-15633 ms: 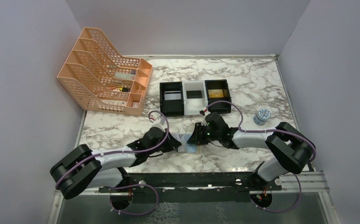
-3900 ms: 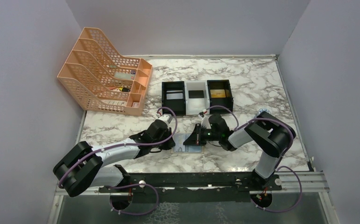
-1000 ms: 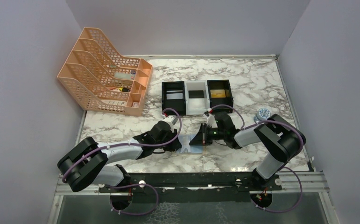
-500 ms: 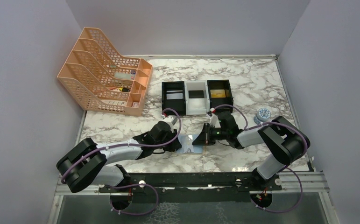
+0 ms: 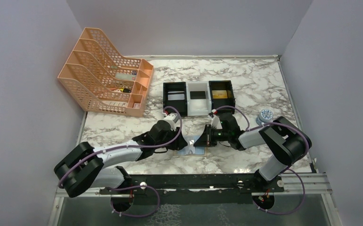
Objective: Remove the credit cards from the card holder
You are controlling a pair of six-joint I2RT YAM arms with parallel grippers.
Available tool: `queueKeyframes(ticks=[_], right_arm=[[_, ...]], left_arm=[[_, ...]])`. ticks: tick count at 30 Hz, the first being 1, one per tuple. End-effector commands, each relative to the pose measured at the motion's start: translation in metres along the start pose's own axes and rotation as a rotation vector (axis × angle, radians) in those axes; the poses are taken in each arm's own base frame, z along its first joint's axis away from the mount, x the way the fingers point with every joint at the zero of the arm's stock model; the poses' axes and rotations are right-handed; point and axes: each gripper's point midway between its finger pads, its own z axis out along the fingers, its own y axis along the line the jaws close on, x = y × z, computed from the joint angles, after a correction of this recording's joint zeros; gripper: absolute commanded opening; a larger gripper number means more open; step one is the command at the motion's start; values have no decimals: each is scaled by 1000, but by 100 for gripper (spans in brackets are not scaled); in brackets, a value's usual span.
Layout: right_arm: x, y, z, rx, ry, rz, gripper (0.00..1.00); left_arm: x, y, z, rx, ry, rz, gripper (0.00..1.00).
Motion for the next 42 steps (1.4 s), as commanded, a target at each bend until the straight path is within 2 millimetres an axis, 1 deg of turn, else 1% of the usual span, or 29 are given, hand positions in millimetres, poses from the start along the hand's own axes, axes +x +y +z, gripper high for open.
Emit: queueKeyframes(ticks=[1,5,7,11,16,26,31,34,37,40,42], right_arm=[[-2,1,0,-12,-8,-2,1],[-2,4,-1,-25,-12,-6,2],[-3,6,-1,-32,-13,-10,4],[-1,9,1,-68,5,-19,11],[2,12,6,-122,27,-14,17],[1,15,12,-146,47,-21,18],[4,13,19,-127,52,-6,17],[5,11,20,-116,41,5,12],[3,8,18,-96,16,8,2],[1,5,14,-57,-3,0,1],[-2,-1,11,-3,-23,-6,1]], left_arm=[[13,-8,16,45,67,-2,37],[30,12,19,-31,103,-20,25],[34,20,16,-63,102,-28,23],[38,28,12,-95,103,-25,22],[40,32,11,-114,112,-18,20],[38,31,12,-115,108,-19,20],[36,29,12,-112,105,-18,20],[36,31,12,-119,105,-17,20],[37,33,10,-131,107,-15,20],[37,35,8,-138,102,-14,20],[36,36,7,-147,97,-12,20]])
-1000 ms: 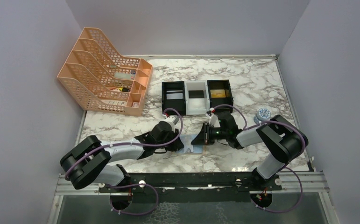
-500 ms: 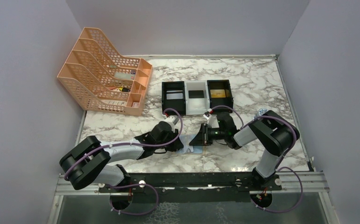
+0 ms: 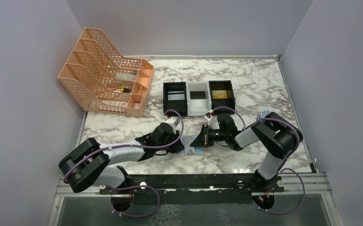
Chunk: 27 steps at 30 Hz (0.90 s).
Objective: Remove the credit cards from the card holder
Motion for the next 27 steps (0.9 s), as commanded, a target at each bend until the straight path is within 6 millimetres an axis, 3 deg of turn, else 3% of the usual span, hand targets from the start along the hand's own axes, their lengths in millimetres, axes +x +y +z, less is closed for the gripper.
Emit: queueKeyframes(ticks=[1,9,16,24,27], right_arm=[[-8,-13,-8,115,-67,-36,1],[-11,-15,-25,210,-99,-72,1],[-28,1,-41,247,-177,-134,1],[-30,21,-49,202,-181,-194,1],[-28,25,-46,177,-164,-195,1]], left_arm=[[10,19,-6,-83,19,10,20],[10,23,-8,-98,14,13,20],[4,18,-12,-86,-14,14,21],[-9,10,-21,-69,-53,20,31],[-11,12,-24,-81,-67,16,41]])
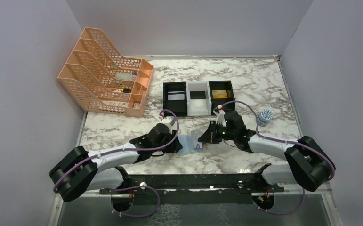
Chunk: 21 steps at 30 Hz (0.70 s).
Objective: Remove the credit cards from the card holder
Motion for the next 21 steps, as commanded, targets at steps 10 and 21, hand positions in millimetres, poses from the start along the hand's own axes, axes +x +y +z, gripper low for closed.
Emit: queueKeyframes(ticks=[10,21], right_arm=[[7,-4,25,-33,95,8,1],[18,-18,26,1,104,35,1]], left_arm=[[9,9,9,-25,10,-15,49],[-2,-10,8,56,-14,-5,27]])
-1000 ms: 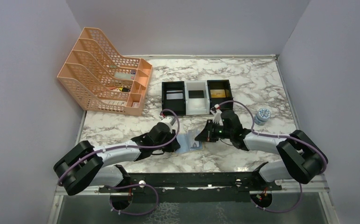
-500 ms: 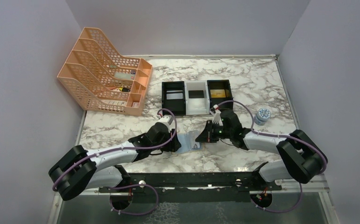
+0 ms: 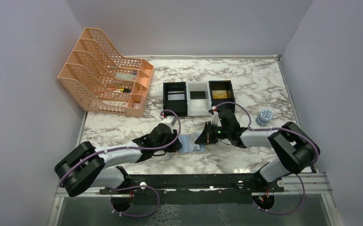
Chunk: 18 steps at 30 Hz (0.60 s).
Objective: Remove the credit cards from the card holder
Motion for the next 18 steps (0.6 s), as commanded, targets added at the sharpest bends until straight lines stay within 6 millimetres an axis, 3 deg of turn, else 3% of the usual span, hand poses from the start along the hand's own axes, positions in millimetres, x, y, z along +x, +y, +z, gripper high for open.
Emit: queueKeyframes(ticks=[1,10,18], right_arm=[[0,-3,0,13,-18,-19,1],[-13,6,-6,17,-51,-56,1],[-42,24,-33,65,-180,-144,1]], left_arm=[[-2,-16,-4,73,4,9,27],[-8,-28,-9,126,-16,12,24],[-6,-6,-15,8,-13,10,24]])
